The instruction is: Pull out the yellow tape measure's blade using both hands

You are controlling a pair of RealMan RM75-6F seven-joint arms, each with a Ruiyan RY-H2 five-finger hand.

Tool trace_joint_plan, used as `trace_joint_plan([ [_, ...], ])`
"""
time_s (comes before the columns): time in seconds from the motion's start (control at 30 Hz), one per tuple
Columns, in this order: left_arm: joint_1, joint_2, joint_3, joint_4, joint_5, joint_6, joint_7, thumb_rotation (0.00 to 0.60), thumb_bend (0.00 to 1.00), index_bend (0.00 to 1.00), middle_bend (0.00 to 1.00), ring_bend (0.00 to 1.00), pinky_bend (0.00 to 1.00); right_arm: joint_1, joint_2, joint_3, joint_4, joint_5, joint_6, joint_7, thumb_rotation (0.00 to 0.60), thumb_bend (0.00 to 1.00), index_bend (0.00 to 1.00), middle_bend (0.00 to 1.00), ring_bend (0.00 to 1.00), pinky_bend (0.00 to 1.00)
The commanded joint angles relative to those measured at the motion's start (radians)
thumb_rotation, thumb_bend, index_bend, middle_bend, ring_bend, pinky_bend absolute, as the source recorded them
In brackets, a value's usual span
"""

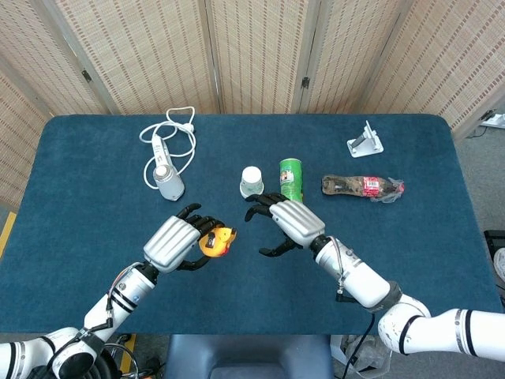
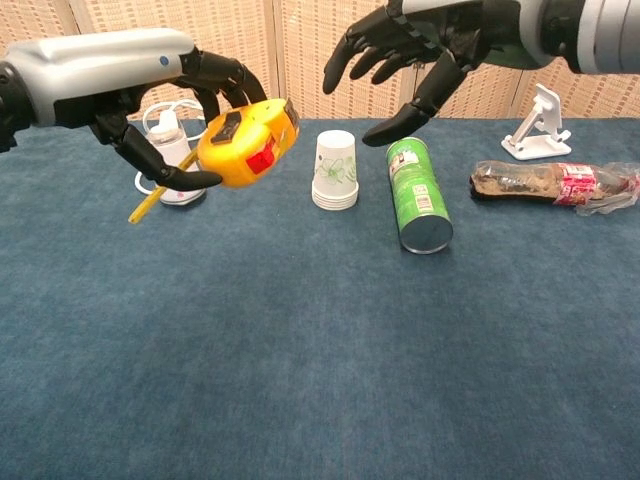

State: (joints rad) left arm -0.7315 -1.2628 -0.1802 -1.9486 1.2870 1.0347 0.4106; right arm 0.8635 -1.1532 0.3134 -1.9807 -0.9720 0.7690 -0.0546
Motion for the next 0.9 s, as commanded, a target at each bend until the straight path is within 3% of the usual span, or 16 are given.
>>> trace_joint_plan([
  [0.03, -0.003, -0.001, 0.002, -0.001, -0.002, 0.001, 0.004, 0.6, 0.41, 0.54, 0.52, 0.45, 0.16, 0.023, -0.017, -0.003, 0.009, 0.025, -0.004, -0.01, 0.6, 0.23, 0.34, 0.15, 0.11, 0.11],
  [0.9, -0.018, -0.011, 0.016, -0.011, -0.007, 0.017, 0.022, 0.6, 0.41, 0.54, 0.52, 0.45, 0.16, 0.087, -0.058, -0.029, 0.025, 0.075, 0.009, -0.006, 0.6, 0.23, 0.37, 0.16, 0.12, 0.11],
])
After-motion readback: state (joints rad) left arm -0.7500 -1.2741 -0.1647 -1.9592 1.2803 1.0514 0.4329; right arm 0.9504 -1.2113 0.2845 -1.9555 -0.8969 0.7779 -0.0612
